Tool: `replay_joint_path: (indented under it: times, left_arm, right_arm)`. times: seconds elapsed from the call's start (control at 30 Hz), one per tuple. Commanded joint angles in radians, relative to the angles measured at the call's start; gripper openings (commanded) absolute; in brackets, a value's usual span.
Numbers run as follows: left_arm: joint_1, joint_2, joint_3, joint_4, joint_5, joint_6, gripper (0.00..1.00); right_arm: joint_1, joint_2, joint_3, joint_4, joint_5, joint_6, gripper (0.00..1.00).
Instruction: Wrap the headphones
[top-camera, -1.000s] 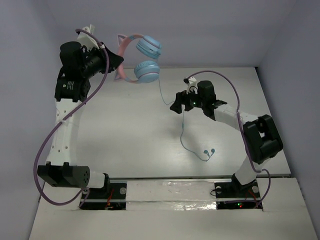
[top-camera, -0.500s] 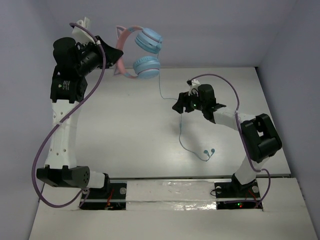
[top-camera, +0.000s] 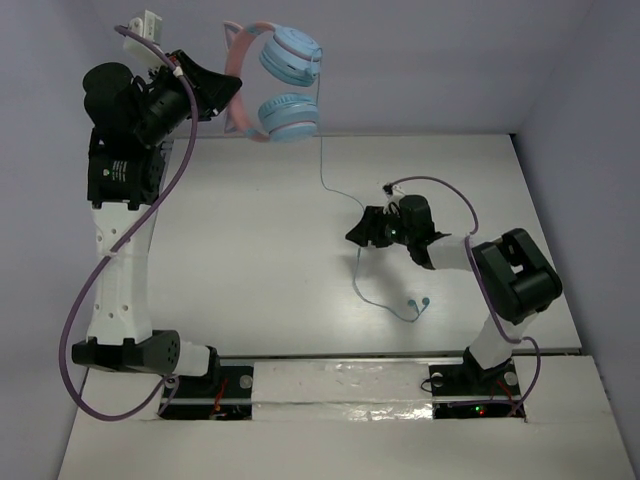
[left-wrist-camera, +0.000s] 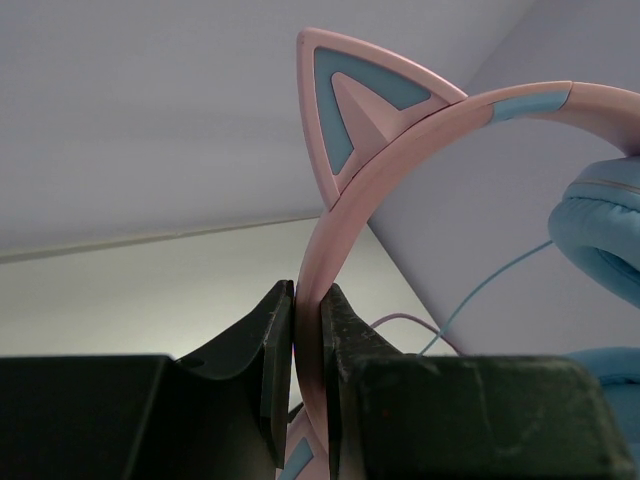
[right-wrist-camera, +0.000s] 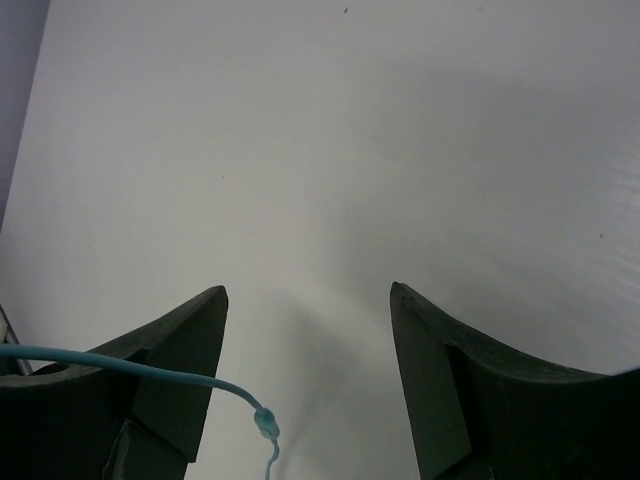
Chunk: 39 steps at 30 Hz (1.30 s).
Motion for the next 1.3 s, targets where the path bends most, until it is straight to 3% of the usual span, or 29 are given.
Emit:
replay_joint_path:
  times: [0.0,0.2,0.37,0.5,0.67,0.83,1.1,1.27]
  left_arm:
    - [0.011,0.015,0.049,0.113,0.024,-0.070,0.00]
    - [0.023,0.042,0.091,0.109,0.018,-0.083,0.00]
    - [0.032,0.060,0.109,0.101,0.006,-0.087,0.00]
    - [0.032,0.055,0.073,0.126,0.012,-0.099,0.00]
    - [0.032,0.046,0.054,0.132,0.009,-0.099,0.00]
    - [0.042,0.069,0.123,0.114,-0.006,-0.102,0.00]
    - [0.051,0.127,0.237,0.114,-0.005,-0.148,0.00]
    - [0.072,0.132,0.260,0.104,-0.005,-0.150,0.00]
  right_arm:
    - [0.031,-0.010,-0.034,0.122,-0.030,0.056,0.72]
    - [0.084,0.012,-0.065,0.146,0.018,0.108,0.72]
    - [0.116,0.001,-0.145,0.281,-0.025,0.171,0.72]
    - [0.140,0.004,-0.140,0.303,-0.056,0.155,0.82]
    - [0.151,0.015,-0.131,0.283,-0.034,0.143,0.84]
    - [0.165,0.004,-0.187,0.301,-0.016,0.192,0.79]
    - [0.194,-0.028,-0.274,0.311,0.064,0.229,0.90]
    - [0.203,-0.072,-0.329,0.361,0.084,0.263,0.87]
